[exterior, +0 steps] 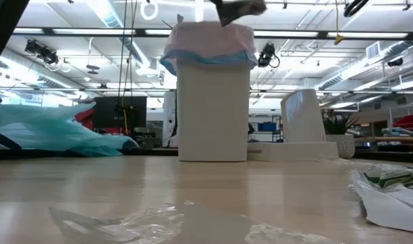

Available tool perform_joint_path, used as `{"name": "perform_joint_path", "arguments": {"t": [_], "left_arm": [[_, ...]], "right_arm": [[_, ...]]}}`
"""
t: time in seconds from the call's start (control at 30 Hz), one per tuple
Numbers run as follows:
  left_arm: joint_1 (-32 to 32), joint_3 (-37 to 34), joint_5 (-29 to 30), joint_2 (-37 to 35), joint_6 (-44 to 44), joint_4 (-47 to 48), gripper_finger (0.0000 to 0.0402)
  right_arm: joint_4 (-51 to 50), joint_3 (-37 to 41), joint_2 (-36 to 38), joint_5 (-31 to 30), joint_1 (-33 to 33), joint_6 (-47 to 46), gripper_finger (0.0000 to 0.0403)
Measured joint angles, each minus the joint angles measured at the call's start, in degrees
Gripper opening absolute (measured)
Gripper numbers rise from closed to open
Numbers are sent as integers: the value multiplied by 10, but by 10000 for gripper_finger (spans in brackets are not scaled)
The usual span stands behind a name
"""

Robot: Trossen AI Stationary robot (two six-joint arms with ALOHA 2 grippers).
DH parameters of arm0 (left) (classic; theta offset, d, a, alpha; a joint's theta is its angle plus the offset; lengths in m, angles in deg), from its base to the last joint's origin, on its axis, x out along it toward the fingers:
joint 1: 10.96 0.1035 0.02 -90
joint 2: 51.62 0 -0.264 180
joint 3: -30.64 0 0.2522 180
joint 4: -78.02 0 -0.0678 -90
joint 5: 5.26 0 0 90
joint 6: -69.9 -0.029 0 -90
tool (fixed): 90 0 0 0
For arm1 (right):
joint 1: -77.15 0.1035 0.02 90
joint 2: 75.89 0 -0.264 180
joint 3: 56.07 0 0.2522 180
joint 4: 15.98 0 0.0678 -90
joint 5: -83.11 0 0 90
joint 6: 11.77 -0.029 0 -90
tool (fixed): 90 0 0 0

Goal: Place trash/remove bag and relplace
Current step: Put the black paper into the trash bin, then put the clear cellophane and left green plastic material into the trash bin

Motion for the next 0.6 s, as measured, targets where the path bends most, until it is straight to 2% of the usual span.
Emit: {"name": "perform_joint_path", "arguments": {"t": [0.27, 0.6], "left_arm": [[87, 1, 31, -28, 3, -32, 16], [138, 1, 33, -28, 17, 0, 87]], "right_arm": [[-15, 0, 0, -9, -20, 5, 132], [-19, 0, 0, -12, -42, 18, 132]]}}
